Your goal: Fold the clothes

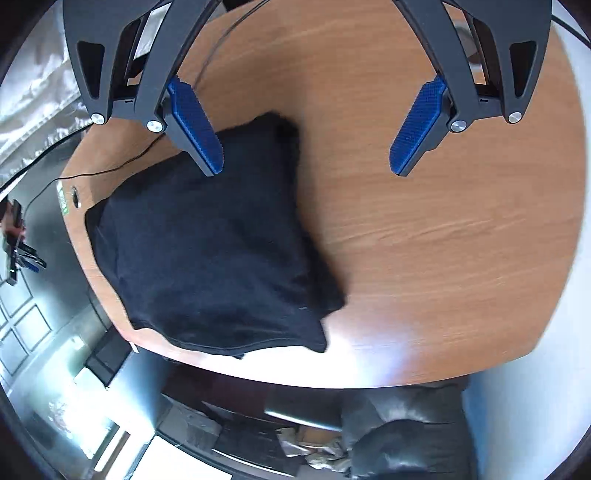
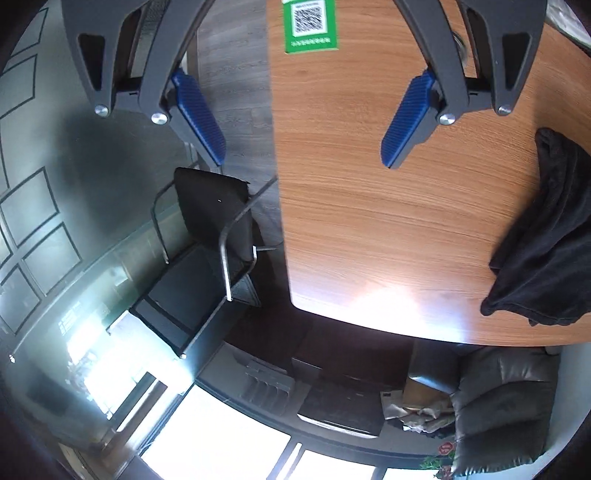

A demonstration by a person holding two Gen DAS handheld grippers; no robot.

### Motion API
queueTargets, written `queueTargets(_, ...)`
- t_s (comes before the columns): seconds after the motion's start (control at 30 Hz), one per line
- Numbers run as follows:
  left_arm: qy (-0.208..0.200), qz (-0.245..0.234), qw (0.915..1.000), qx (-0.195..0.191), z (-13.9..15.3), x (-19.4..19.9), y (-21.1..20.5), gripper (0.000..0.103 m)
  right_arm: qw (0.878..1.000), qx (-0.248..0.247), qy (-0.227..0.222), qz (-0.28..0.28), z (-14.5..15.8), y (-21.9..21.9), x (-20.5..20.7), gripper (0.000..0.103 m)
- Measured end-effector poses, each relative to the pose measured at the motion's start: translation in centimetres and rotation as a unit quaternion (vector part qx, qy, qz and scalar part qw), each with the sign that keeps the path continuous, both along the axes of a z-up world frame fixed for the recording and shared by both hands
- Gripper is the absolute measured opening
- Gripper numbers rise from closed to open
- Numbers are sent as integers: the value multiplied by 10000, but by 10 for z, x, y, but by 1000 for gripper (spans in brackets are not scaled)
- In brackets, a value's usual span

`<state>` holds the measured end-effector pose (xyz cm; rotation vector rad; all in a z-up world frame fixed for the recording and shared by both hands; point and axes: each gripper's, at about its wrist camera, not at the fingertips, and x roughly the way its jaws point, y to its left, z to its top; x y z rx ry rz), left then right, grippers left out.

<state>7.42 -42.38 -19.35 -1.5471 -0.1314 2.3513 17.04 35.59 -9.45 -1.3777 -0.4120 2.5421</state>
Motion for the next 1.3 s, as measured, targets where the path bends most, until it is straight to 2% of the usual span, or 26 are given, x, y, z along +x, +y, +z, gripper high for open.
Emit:
queueTargets(0.1, 115, -630, 9954, 718, -22, -41, 73, 93, 9963, -666, 23, 545, -39, -58, -31, 89)
queueTargets(0.17, 146, -1102, 9889, 991, -36, -64, 126, 93, 9879, -1213, 77, 963, -54, -103, -43, 89)
queueTargets(0.23, 86, -1381, 9826, 1238, -53, -84, 168, 93, 9716, -1792, 142, 1539, -67, -156, -54, 89)
queueTargets(0.27, 8, -1444, 9809, 1305, -63, -92, 183, 93, 9593, -2122, 125, 1857, -74, -182, -59, 89)
queueTargets(0.3, -26, -1411, 9817, 1276, -73, -96, 190, 93, 9442, -2463, 90, 2183, -80, -209, -64, 89)
queueTargets(0.37, -85, -1327, 9838, 1203, -94, -103, 201, 93, 9219, -2802, -2, 2675, -95, -259, -72, 89)
queueTargets(0.47, 276, -1449, 9805, 1301, -98, -98, 198, 93, 9253, -2586, -507, 2727, -141, -296, -86, 88)
queueTargets(0.5, 341, -1529, 9797, 1249, -99, -95, 198, 89, 9331, -2352, -662, 2640, -158, -295, -88, 86)
queueTargets(0.57, 458, -1659, 9782, 1161, -100, -92, 195, 79, 9343, -2275, -416, 2713, -173, -272, -77, 77)
queueTargets(0.63, 516, -1681, 9772, 1186, -102, -93, 189, 61, 9415, -1925, -398, 2738, -174, -260, -72, 77)
queueTargets(0.67, 507, -1626, 9772, 1267, -103, -96, 184, 57, 9456, -1756, -413, 2706, -172, -254, -71, 78)
queueTargets(0.7, 497, -1565, 9772, 1343, -104, -96, 179, 49, 9495, -1587, -427, 2673, -171, -248, -71, 79)
queueTargets(0.73, 485, -1510, 9774, 1397, -106, -98, 177, 44, 9566, -1440, -452, 2493, -170, -238, -72, 91)
queueTargets(0.77, 470, -1481, 9774, 1431, -106, -97, 176, 44, 9642, -1300, -481, 2259, -170, -226, -74, 101)
queueTargets(0.8, 469, -1485, 9781, 1385, -106, -96, 179, 45, 9665, -1403, -510, 2088, -167, -215, -74, 101)
queueTargets(0.87, 446, -1586, 9788, 1215, -101, -93, 191, 57, 9638, -1560, -471, 2108, -156, -214, -67, 100)
queueTargets(0.9, 436, -1601, 9791, 1179, -97, -91, 198, 73, 9595, -1636, -425, 2253, -150, -220, -61, 100)
queueTargets(0.93, 428, -1612, 9793, 1144, -93, -89, 205, 84, 9526, -1762, -447, 2438, -148, -228, -54, 100)
queueTargets(0.97, 420, -1622, 9796, 1110, -89, -87, 212, 86, 9443, -1906, -494, 2636, -146, -237, -46, 98)
queueTargets(1.03, 473, -1654, 9779, 1192, -83, -85, 221, 91, 9368, -2060, -702, 2739, -155, -248, -36, 95)
queueTargets(1.07, 502, -1661, 9768, 1256, -80, -84, 227, 94, 9358, -2224, -848, 2601, -162, -247, -34, 87)
queueTargets(1.1, 518, -1655, 9761, 1308, -78, -82, 232, 100, 9354, -2442, -952, 2374, -170, -242, -34, 83)
queueTargets(1.17, 567, -1655, 9751, 1365, -78, -79, 238, 101, 9322, -2758, -1009, 2114, -179, -233, -35, 64)
queueTargets(1.2, 542, -1642, 9755, 1361, -80, -82, 242, 102, 9294, -2878, -1012, 2078, -182, -229, -38, 59)
queueTargets(1.3, 455, -1612, 9771, 1314, -86, -88, 254, 102, 9203, -3201, -1003, 2014, -188, -220, -43, 58)
